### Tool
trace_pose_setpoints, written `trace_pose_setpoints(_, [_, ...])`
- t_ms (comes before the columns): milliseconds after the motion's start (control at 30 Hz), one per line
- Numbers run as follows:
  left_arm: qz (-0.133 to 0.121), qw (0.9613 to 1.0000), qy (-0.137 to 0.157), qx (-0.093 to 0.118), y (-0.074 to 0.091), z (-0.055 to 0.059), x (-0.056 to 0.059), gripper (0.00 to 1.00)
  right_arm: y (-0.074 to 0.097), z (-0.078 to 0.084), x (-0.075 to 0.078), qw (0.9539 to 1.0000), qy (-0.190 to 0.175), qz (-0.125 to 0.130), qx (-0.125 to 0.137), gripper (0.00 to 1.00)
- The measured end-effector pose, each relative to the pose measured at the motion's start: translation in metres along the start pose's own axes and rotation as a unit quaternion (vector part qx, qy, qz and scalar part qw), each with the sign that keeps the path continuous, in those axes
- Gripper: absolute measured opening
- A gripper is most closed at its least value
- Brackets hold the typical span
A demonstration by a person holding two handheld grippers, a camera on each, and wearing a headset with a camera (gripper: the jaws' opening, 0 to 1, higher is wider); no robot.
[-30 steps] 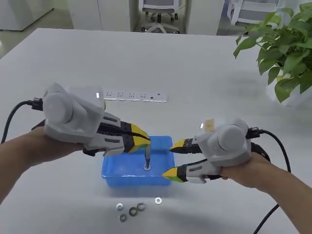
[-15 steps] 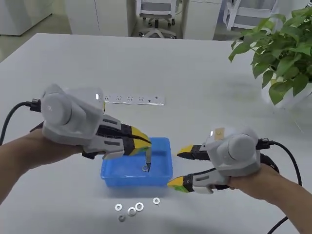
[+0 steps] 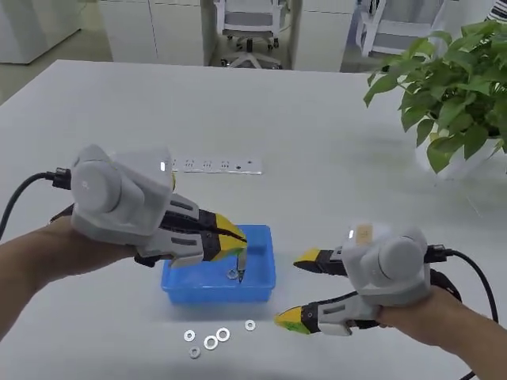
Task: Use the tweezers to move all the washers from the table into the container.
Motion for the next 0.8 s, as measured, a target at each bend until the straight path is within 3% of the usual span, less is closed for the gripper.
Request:
trace_pose_setpoints(467, [0.02, 0.9998, 0.007, 0.004, -0.004, 0.001, 0.013, 0.05, 0.005, 0.002, -0.012, 1.0, -0.002, 0.001, -0.005, 0.57])
trace_pose_setpoints(800, [0.033, 0.9994, 0.012, -0.003, -0.015, 0.012, 0.02, 0.05, 0.006, 0.008, -0.02, 0.9999, -0.008, -0.001, -0.007, 0.61])
Point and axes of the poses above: the centre of the closed fingertips' face, and the gripper's own axes: y roughly backward along the fingers, x roughly to its right, z roughly out of its underside, the point moved 5 cm from there along y, roughly backward along the fingers, and after that the axes turned 14 degrees about y, right-handed, at the moved point
